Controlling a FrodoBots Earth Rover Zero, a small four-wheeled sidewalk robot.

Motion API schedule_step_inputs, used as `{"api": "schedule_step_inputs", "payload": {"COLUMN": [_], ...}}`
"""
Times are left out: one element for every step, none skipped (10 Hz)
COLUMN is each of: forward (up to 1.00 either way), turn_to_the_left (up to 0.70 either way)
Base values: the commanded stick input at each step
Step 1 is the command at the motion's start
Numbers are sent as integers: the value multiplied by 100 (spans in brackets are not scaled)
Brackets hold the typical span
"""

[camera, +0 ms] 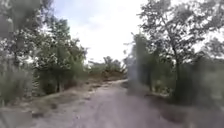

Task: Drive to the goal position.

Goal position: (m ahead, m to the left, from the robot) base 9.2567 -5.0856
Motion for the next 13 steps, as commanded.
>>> {"api": "schedule_step_inputs", "payload": {"forward": [69, 69, 69, 69, 69, 69, 69, 69, 69, 69, 69, 69, 69], "turn_to_the_left": [1, 1, 1, 1, 1, 1, 1, 1, 1, 1, 1, 1, 1]}}
